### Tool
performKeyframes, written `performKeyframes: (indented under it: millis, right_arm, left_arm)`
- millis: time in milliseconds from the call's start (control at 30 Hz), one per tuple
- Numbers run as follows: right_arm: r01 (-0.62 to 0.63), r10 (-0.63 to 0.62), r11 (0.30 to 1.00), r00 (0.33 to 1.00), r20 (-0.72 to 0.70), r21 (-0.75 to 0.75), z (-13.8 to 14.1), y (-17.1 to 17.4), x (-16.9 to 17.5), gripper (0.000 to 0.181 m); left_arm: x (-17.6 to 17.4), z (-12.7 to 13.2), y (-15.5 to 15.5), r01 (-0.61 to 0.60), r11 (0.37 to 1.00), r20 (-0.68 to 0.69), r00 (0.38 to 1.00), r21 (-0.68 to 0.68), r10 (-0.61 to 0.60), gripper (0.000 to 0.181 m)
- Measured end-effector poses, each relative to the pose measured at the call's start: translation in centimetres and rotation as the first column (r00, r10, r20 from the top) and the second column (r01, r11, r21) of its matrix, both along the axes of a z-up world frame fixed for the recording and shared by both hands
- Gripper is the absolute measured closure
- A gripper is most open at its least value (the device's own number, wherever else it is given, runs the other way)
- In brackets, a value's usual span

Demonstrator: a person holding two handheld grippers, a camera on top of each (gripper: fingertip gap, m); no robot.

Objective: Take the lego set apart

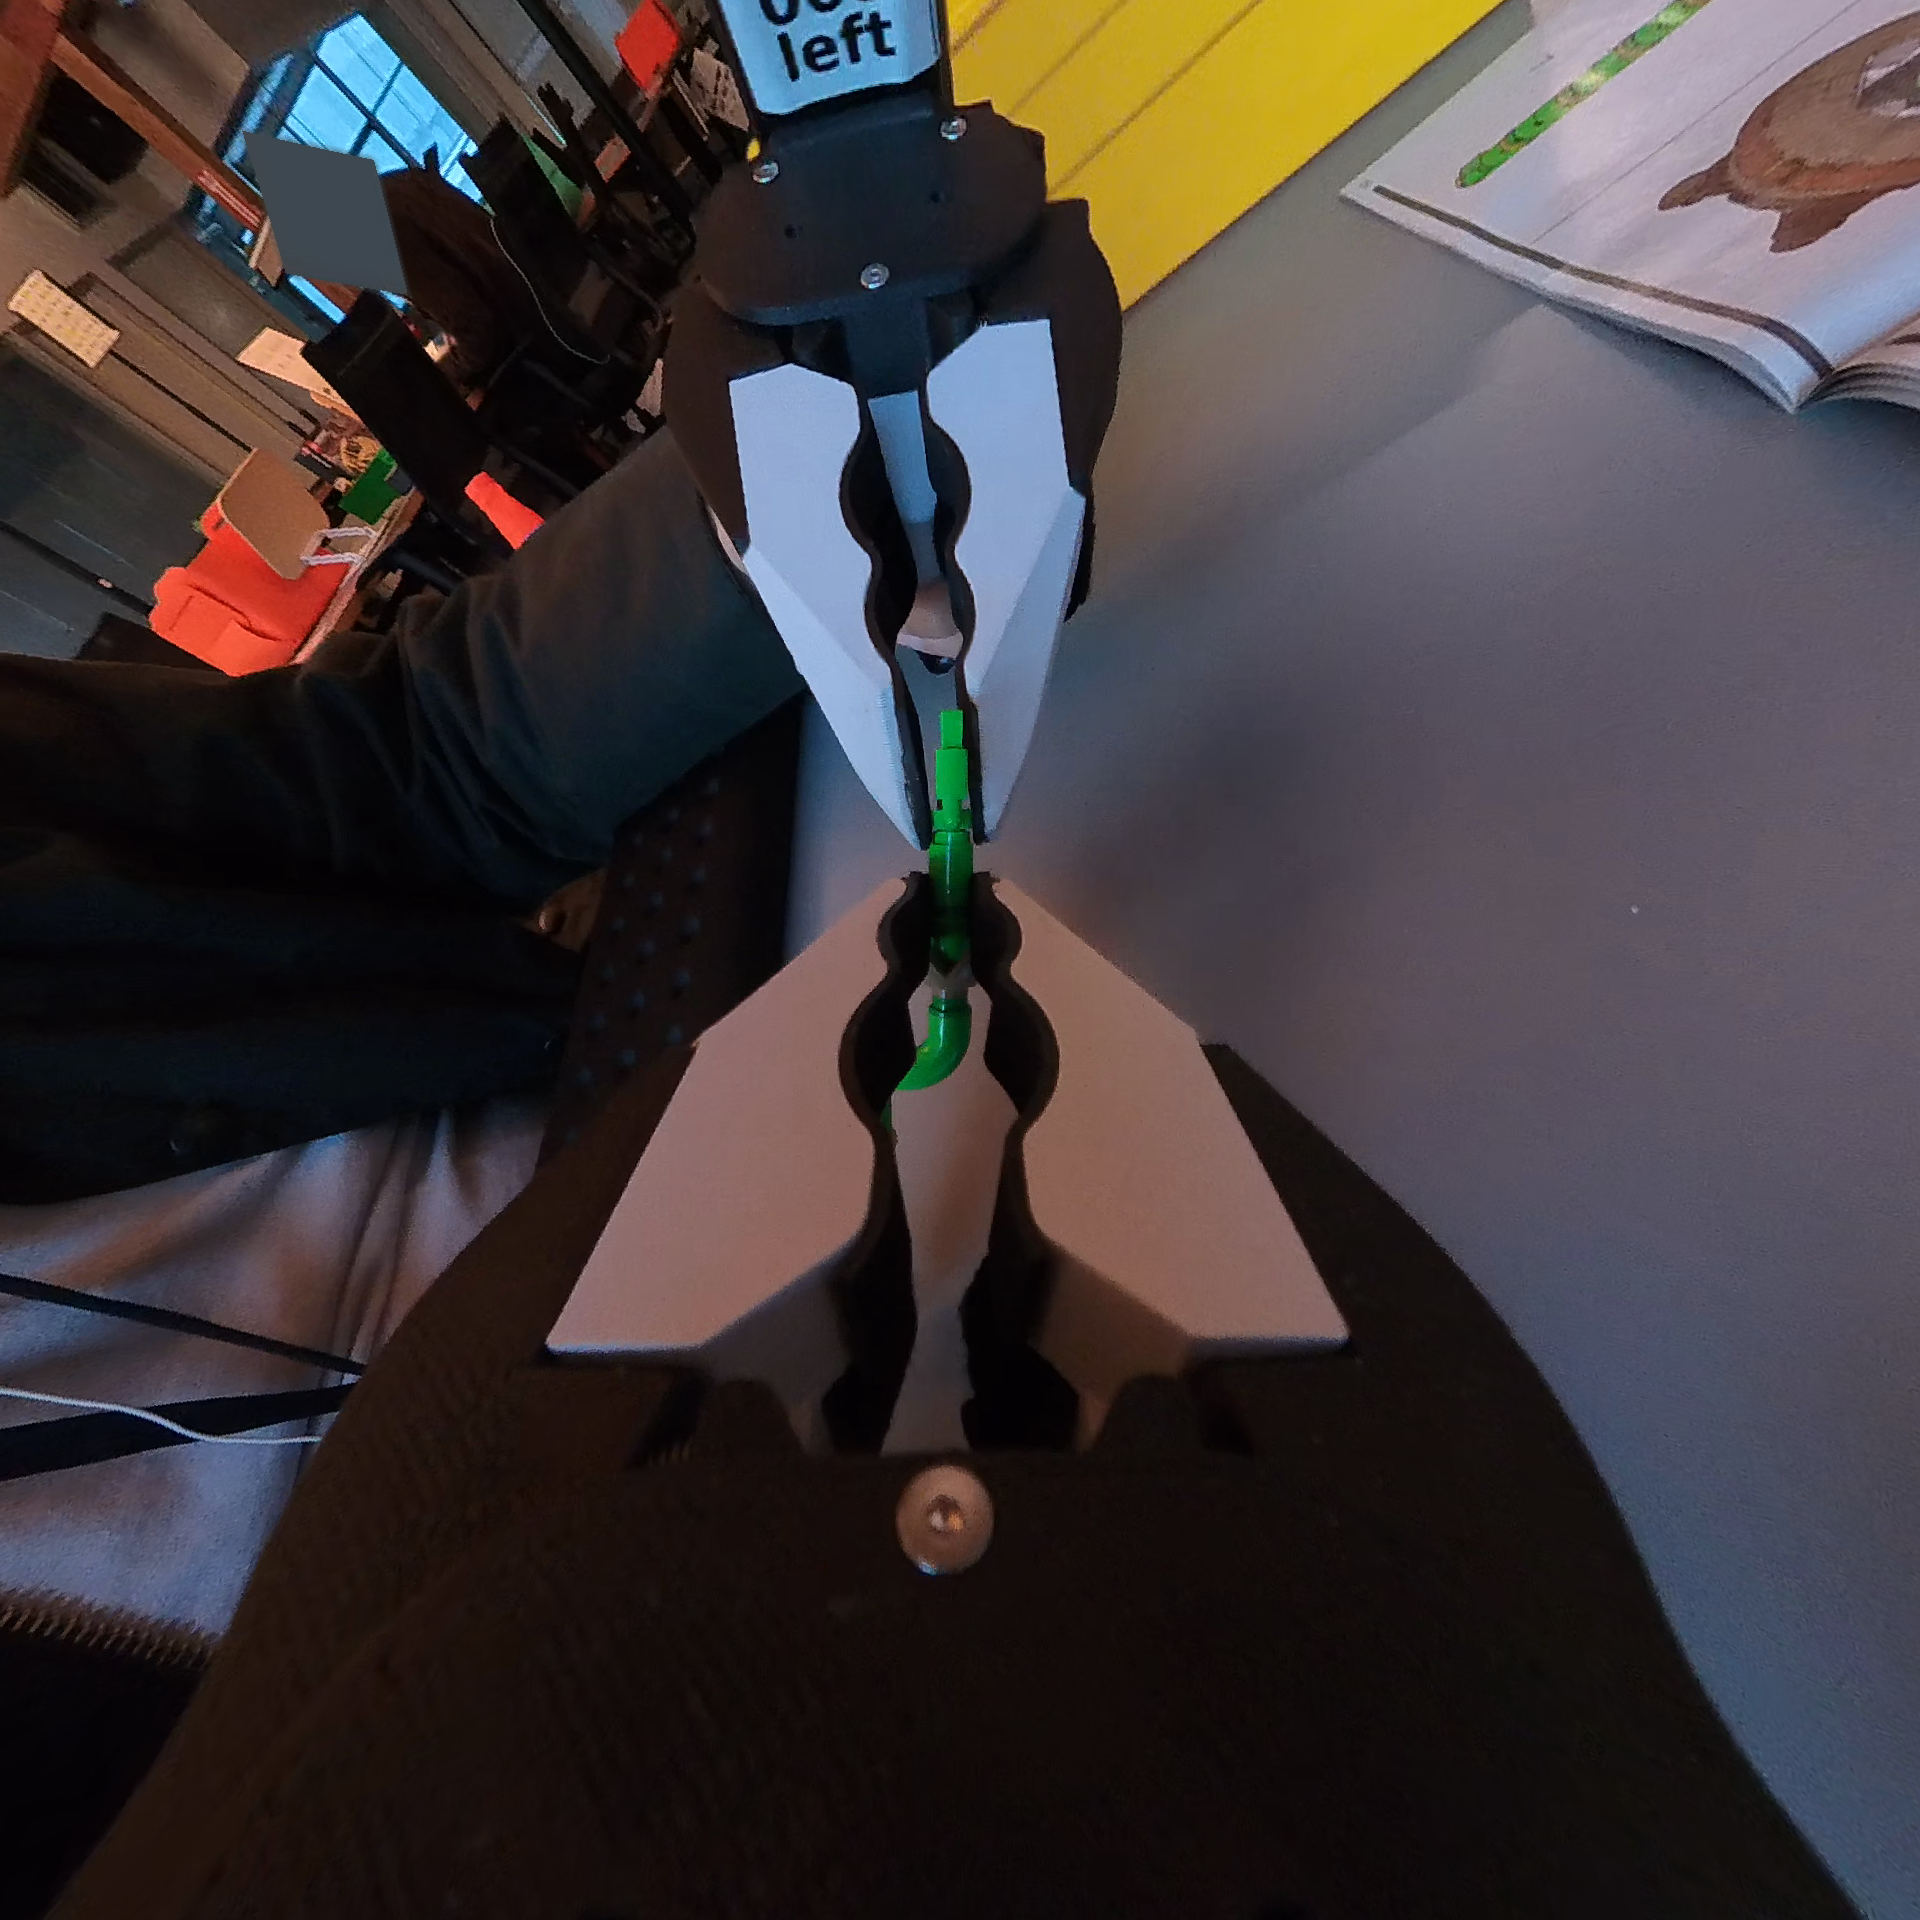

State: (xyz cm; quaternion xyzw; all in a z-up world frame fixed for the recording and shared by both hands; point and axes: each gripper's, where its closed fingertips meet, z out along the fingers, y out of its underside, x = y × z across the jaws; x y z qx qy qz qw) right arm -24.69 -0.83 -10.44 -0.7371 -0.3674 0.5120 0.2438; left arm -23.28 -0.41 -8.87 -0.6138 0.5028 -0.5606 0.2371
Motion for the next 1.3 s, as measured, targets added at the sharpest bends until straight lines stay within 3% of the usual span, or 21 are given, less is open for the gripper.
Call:
performKeyframes:
  millis: [533,667,867,1067,1300]
  right_arm:
    - [-0.033,0.036,0.997,0.998,0.047,-0.065,-1.6,-0.8,0.0,0.174]
    - [-0.092,0.101,0.991,0.991,0.085,-0.102,-2.6,-2.2,-0.1,0.174]
    - [-0.137,0.150,0.986,0.978,0.145,-0.097,-3.2,-2.7,0.2,0.175]
    - [-0.181,0.193,0.979,0.968,0.160,-0.090,-3.7,-3.2,0.2,0.174]
    - [-0.240,0.266,0.947,0.958,0.103,-0.213,-4.2,-3.8,-0.2,0.175]
  left_arm:
    - [-0.3,-1.8,-0.7,0.053,0.997,-0.076,0.995,-0.056,-0.057,0.176]
    - [-0.5,-2.8,-2.0,0.112,0.986,-0.128,0.984,-0.125,-0.128,0.176]
    - [-0.3,-3.8,-3.1,0.140,0.987,-0.186,0.971,-0.081,-0.153,0.170]
    - [-0.5,-4.6,-3.7,0.141,0.976,-0.233,0.956,-0.166,-0.178,0.177]
    - [-1.0,-5.1,-4.1,0.081,0.951,-0.256,0.953,-0.300,-0.162,0.177]
